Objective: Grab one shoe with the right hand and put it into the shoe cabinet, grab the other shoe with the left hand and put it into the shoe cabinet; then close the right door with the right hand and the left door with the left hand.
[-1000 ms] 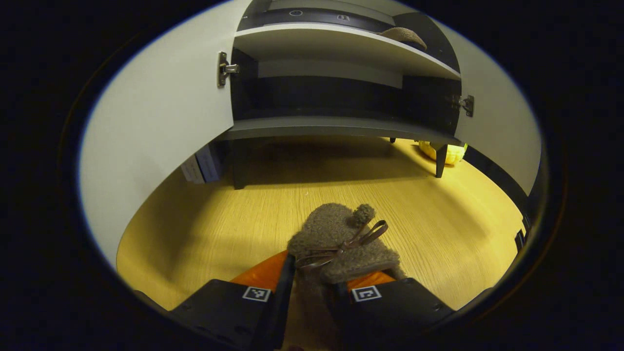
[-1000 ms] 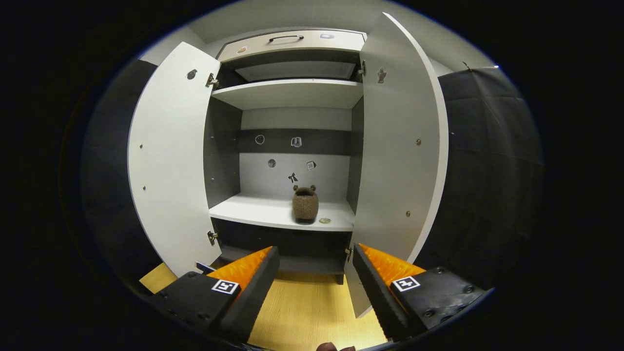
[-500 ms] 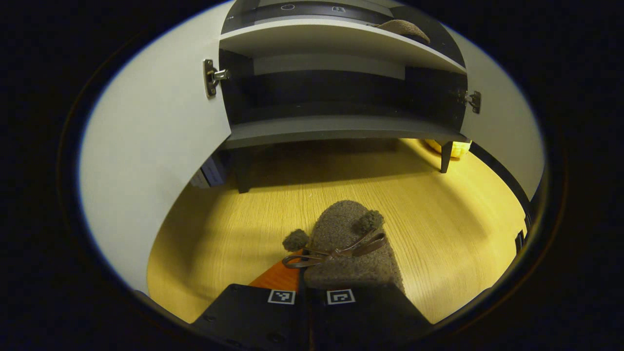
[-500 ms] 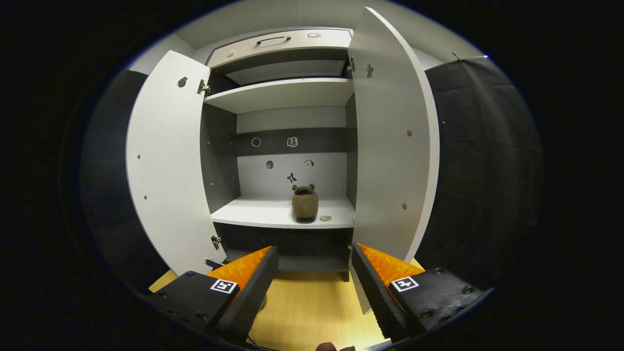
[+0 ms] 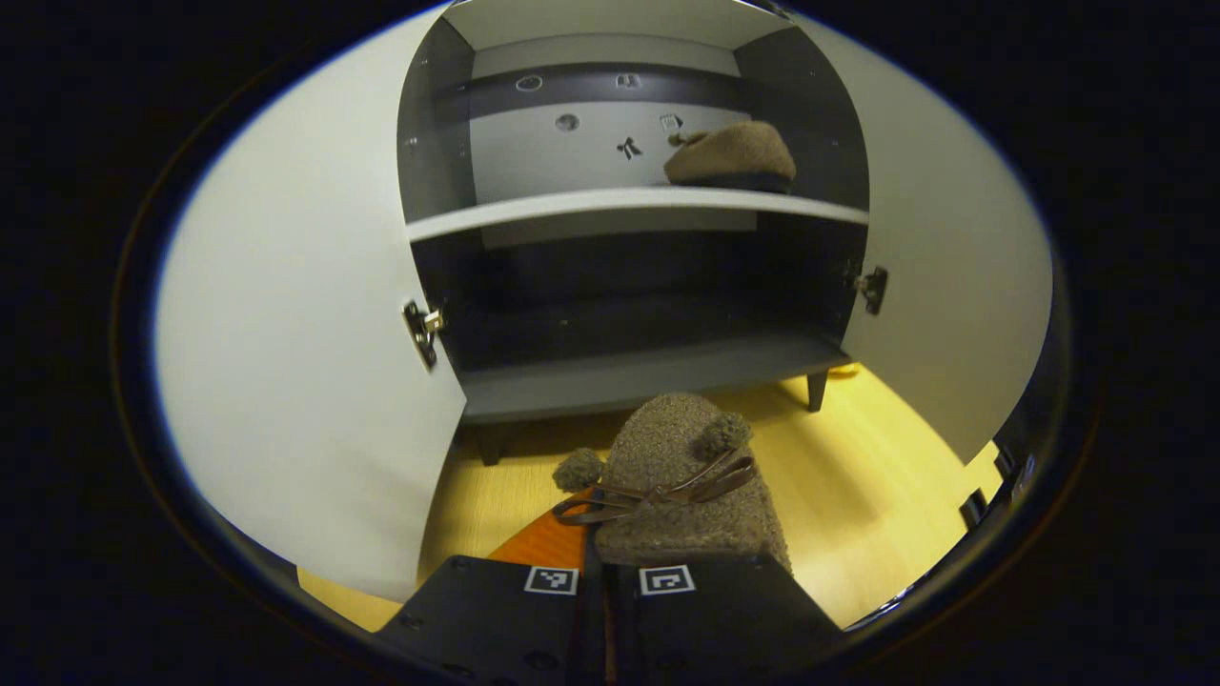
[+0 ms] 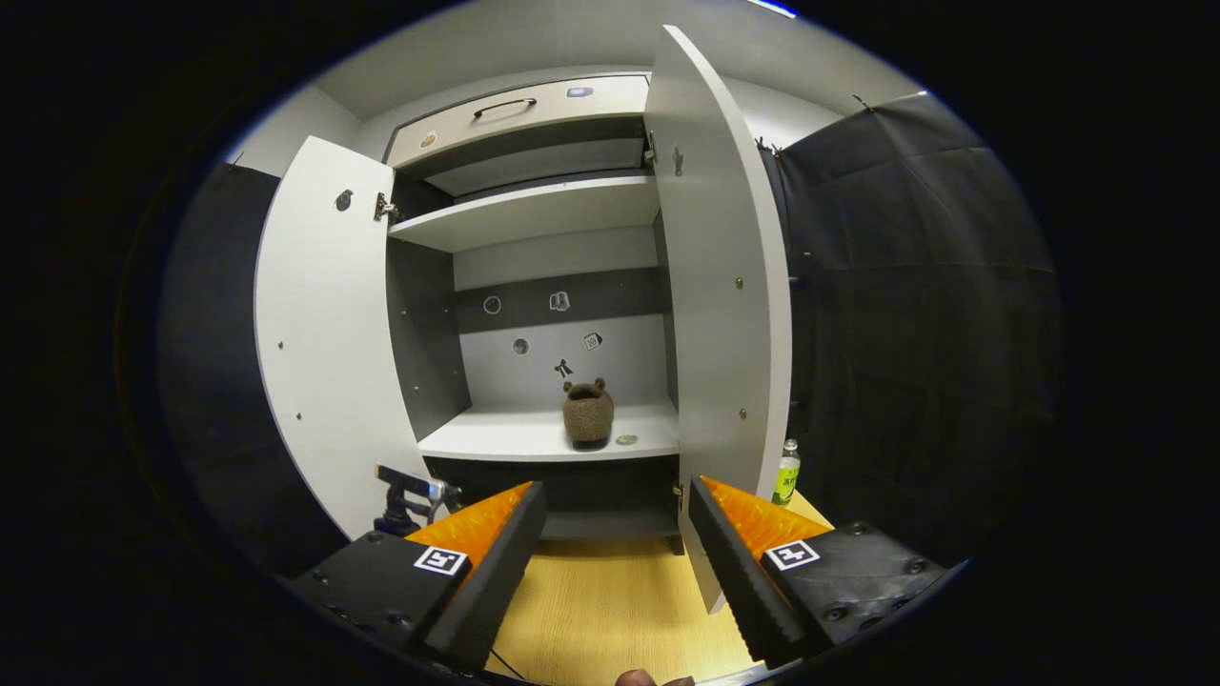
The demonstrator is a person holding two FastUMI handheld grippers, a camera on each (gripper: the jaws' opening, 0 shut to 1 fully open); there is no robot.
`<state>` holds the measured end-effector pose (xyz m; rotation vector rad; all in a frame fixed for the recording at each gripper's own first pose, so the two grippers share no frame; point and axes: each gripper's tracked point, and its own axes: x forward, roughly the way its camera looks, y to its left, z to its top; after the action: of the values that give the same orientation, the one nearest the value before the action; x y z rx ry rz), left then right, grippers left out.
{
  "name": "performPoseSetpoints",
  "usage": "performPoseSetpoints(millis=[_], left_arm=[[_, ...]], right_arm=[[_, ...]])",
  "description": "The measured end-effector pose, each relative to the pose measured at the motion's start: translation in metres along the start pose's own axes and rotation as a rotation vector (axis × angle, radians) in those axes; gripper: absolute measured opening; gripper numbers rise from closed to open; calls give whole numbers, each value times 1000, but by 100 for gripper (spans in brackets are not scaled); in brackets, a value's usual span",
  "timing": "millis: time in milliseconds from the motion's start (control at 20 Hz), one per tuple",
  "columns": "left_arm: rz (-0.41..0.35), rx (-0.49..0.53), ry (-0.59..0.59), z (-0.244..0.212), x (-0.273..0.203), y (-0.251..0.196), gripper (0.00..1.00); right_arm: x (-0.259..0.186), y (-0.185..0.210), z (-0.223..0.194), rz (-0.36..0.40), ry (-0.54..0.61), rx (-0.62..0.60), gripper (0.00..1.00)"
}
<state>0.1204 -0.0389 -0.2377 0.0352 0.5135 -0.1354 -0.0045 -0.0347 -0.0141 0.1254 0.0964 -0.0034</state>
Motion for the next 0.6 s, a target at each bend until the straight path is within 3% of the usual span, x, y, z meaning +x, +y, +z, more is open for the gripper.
performPoseSetpoints(millis=[300, 600], left_arm=[[86, -97, -51, 117, -18, 19, 10], [123, -162, -86, 230, 7, 38, 9]], right_arm=[[-12, -6, 5, 26, -34, -27, 97], [-16, -5, 9, 55, -39, -6, 97]])
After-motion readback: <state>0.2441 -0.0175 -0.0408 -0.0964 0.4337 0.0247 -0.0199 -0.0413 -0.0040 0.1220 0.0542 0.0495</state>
